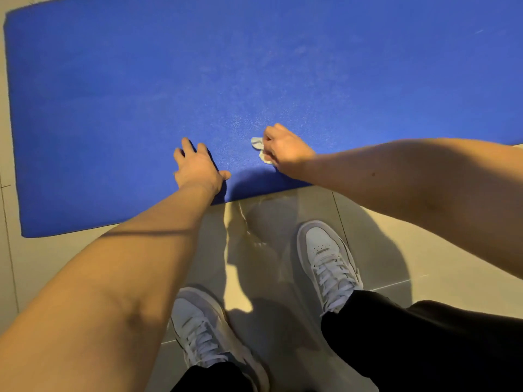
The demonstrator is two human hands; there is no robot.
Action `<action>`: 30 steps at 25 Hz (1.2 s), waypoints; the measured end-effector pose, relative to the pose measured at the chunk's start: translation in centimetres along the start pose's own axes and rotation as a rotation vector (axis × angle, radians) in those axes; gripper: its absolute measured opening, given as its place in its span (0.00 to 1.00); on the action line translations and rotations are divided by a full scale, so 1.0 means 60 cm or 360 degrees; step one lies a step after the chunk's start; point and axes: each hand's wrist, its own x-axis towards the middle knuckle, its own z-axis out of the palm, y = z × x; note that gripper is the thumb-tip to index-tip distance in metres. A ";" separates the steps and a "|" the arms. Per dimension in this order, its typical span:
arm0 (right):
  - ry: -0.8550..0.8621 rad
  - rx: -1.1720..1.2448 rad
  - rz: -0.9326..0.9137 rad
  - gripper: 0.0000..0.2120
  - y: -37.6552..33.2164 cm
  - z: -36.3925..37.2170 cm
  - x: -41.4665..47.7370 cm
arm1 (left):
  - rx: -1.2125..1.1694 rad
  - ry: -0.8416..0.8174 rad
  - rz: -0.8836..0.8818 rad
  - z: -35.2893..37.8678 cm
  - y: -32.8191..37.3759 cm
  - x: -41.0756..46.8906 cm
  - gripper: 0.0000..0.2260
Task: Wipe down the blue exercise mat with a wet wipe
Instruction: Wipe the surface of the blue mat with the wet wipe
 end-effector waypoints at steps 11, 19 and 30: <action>0.0315 -0.0030 -0.0302 0.14 0.020 0.059 -0.048 | 0.0113 -0.0039 -0.0040 0.002 -0.005 0.016 0.39; -0.0332 -0.0140 -0.0584 0.28 -0.008 0.062 -0.035 | 0.0173 -0.0038 -0.0054 -0.006 -0.002 0.020 0.39; -0.0177 -0.0131 0.0024 0.31 0.017 0.013 0.036 | 0.0155 -0.0134 -0.0090 -0.018 0.007 0.026 0.39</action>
